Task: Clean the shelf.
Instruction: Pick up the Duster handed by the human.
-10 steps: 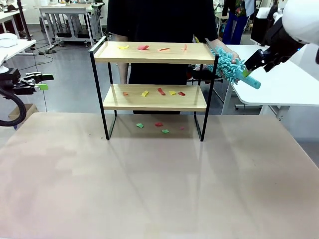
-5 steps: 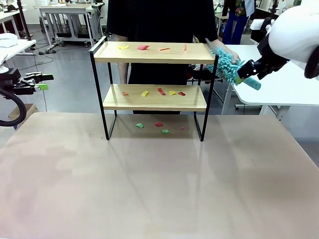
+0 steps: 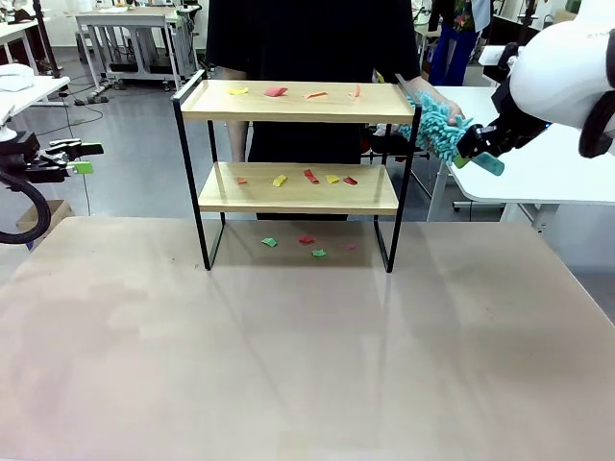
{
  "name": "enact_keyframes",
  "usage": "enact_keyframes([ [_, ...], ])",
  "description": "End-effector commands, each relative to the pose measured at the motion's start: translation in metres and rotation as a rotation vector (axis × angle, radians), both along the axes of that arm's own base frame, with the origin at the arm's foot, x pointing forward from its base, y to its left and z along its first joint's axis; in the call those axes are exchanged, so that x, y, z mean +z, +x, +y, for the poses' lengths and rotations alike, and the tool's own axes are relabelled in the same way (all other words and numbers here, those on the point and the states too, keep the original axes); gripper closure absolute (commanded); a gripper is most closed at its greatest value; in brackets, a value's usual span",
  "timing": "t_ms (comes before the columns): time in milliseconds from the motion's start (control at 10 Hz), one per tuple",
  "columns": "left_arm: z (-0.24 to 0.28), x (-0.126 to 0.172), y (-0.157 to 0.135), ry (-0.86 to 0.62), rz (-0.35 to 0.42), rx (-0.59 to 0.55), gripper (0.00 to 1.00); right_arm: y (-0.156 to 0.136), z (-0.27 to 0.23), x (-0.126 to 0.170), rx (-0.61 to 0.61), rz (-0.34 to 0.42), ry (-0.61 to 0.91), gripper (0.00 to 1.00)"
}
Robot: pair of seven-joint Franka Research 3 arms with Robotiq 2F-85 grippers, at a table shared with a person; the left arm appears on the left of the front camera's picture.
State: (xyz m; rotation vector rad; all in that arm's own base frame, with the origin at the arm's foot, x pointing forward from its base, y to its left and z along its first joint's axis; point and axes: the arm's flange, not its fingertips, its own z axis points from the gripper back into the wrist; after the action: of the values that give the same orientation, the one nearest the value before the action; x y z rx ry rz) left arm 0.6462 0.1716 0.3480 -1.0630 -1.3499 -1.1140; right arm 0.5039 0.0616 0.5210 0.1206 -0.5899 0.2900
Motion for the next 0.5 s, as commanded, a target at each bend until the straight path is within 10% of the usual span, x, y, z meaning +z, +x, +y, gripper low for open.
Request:
enact_keyframes([
  [0, -0.0002, 0.0016, -0.0014, 0.006, -0.014, -0.003, 0.00, -0.0004, -0.0011, 0.0033, -0.025, 0.007, 0.026, 1.00],
  [400, -0.0002, 0.0016, -0.0014, 0.006, -0.014, -0.003, 0.00, -0.0018, -0.0038, 0.0033, -0.059, 0.044, 0.015, 1.00],
])
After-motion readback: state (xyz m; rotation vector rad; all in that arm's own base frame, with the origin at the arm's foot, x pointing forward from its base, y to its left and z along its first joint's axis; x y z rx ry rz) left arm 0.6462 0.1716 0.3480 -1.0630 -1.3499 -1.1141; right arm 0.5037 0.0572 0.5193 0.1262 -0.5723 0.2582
